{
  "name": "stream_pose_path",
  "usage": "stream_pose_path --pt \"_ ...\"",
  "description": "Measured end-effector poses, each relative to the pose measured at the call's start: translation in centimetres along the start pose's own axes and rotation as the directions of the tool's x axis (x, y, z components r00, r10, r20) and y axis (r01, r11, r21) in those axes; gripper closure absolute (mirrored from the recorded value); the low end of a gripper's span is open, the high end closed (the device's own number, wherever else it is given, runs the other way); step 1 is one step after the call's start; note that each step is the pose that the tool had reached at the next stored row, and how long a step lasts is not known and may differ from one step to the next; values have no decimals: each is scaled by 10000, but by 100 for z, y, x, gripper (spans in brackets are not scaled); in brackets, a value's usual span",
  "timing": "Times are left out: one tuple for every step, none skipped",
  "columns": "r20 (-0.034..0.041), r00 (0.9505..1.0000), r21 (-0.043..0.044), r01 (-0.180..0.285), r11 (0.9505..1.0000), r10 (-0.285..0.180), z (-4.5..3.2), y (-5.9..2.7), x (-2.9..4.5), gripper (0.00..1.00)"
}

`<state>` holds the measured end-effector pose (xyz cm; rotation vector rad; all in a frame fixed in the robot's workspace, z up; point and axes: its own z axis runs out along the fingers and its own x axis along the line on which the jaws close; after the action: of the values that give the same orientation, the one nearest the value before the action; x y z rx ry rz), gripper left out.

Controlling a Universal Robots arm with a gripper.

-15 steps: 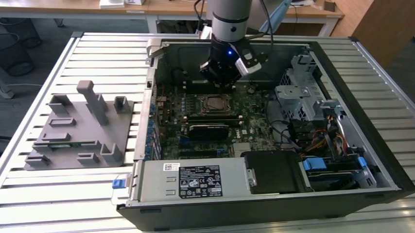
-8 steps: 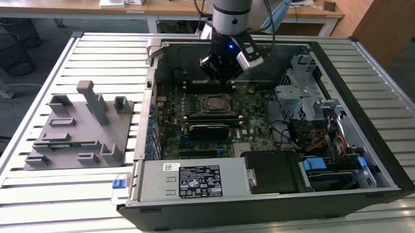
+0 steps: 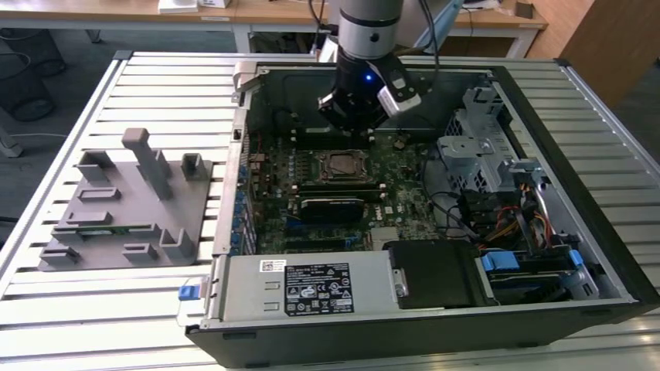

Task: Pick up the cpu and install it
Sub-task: 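Install the second cpu locking lever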

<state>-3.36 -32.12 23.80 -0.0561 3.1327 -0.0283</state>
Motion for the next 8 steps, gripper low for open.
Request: stream_pose_path --pt "0 10000 0 0 10000 0 1 -33 1 89" --pt "0 10000 -1 0 10000 0 2 -65 2 89" --pt "0 10000 2 0 10000 0 2 -95 3 89" --pt "0 10000 1 0 10000 0 2 -124 4 89" --pt "0 10000 2 0 10000 0 3 -154 6 89" --pt "0 10000 3 0 10000 0 3 -182 6 89" --pt "0 10000 2 0 10000 0 4 -213 7 89" --pt "0 10000 2 0 10000 0 5 -246 9 89"
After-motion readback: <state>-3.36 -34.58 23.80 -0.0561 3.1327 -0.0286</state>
